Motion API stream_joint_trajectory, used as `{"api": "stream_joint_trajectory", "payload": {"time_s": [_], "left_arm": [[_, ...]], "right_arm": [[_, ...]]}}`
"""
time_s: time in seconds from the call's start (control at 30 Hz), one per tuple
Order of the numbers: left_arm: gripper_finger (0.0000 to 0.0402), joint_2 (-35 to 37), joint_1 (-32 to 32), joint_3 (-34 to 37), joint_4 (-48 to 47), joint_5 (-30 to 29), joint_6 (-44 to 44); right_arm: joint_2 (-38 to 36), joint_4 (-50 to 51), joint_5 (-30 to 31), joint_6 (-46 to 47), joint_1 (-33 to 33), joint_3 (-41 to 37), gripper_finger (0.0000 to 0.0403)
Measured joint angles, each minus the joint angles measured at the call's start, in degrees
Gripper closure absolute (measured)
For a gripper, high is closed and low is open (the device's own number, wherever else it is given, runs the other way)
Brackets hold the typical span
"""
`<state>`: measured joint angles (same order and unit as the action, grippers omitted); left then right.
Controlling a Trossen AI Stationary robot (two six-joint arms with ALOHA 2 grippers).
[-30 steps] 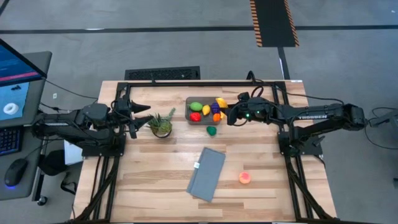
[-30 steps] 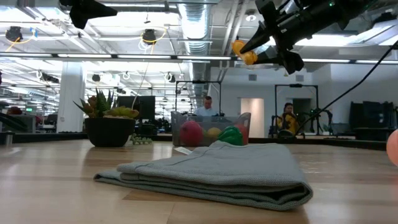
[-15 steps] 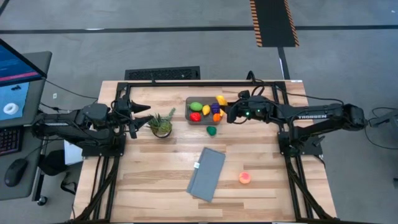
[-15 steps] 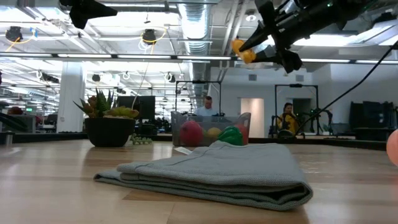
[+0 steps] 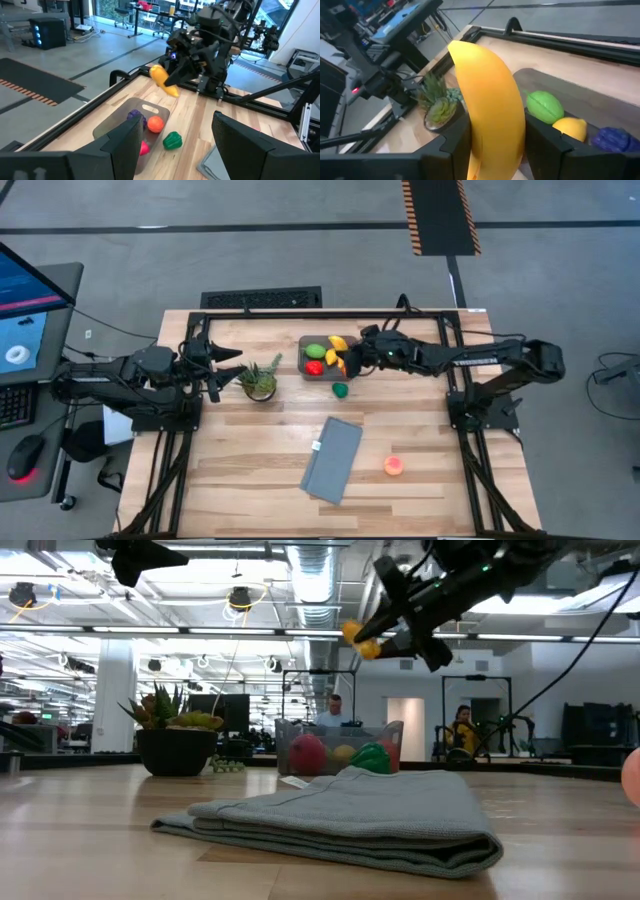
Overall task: Pick and placing Produce into tupperware
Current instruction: Put the banana into the black bin
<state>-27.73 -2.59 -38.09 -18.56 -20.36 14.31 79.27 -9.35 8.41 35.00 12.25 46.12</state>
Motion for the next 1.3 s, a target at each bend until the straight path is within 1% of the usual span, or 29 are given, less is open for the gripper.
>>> {"api": "stream_joint_trajectory", "payload": {"time_s": [0.27, 0.4, 0.57, 0.83, 1.07, 1.3], "left_arm": [[0.0175, 0.0, 0.0, 0.0, 0.0, -0.1, -0.1], [0.0175, 0.0, 0.0, 0.0, 0.0, -0.6, -0.1], [0.0175, 0.0, 0.0, 0.0, 0.0, -1.0, -0.6], [0.0175, 0.0, 0.0, 0.0, 0.0, -1.0, -0.7], [0.0175, 0.0, 0.0, 0.0, 0.0, -1.1, -0.4], [0.0175, 0.0, 0.0, 0.0, 0.0, -1.1, -0.1]], "right_arm": [[5.2, 0.1, -4.6, -1.0, 4.0, 2.3, 0.0215], [7.1, 0.1, -6.8, -1.2, 5.4, 2.7, 0.0219], [9.3, 0.0, -8.2, -1.2, 5.9, 2.7, 0.0224], [13.1, -0.2, -10.0, -1.0, 5.9, 2.8, 0.0215], [16.3, -0.1, -11.3, -2.4, 5.4, 6.0, 0.0223], [18.7, 2.2, -11.7, -3.9, 6.4, 9.0, 0.0215]]}}
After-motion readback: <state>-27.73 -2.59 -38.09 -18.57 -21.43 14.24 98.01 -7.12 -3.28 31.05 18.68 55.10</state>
